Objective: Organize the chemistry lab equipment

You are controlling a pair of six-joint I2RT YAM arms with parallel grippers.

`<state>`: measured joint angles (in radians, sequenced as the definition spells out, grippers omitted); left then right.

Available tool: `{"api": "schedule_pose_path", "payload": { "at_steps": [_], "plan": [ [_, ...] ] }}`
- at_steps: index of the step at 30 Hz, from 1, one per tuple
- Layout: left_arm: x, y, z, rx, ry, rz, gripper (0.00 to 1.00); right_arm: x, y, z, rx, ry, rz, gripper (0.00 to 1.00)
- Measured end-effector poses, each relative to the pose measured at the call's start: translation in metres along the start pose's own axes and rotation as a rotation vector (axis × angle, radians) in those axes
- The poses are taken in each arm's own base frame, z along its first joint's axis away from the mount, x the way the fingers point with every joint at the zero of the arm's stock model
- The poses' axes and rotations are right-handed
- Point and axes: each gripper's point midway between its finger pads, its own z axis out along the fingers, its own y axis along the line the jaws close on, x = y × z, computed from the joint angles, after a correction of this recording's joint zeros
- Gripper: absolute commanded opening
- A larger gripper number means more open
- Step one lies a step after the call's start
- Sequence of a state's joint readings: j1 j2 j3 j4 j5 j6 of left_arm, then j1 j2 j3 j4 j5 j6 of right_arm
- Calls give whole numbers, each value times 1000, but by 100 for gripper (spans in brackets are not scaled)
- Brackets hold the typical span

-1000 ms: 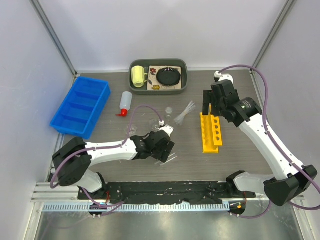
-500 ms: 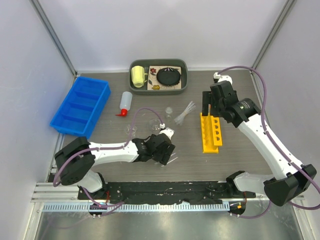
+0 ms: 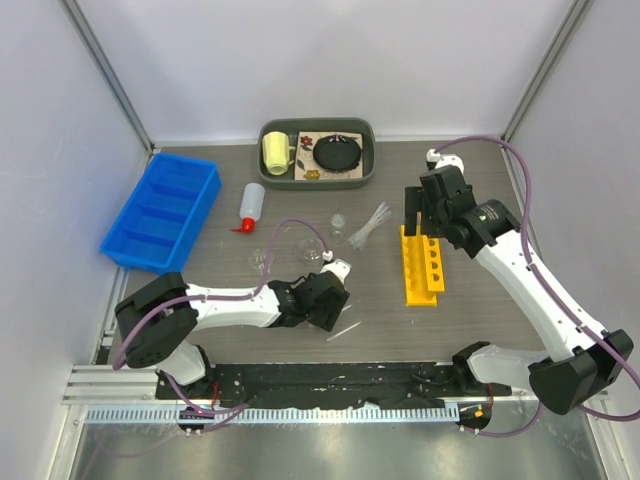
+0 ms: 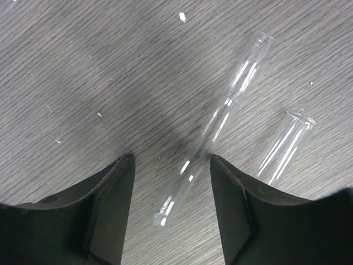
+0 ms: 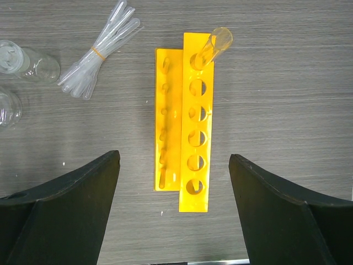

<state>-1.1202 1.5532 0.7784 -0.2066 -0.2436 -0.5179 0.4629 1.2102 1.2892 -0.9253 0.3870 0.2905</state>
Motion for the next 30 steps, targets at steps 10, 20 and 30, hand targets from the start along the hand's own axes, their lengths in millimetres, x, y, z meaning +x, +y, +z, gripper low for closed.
{"api": "schedule_pose_path", "payload": {
  "at_steps": [10,20,30],
  "plan": [
    [-6,2,7,-16,-46,-6,27,1,-1,-2,-2,-7,3,86],
    [-9,4,8,-25,-67,9,11,5,-2,-1,0,1,0,86],
    [-25,-9,-25,57,-46,103,9,11,18,-4,-116,37,1,86]
  ]
}}
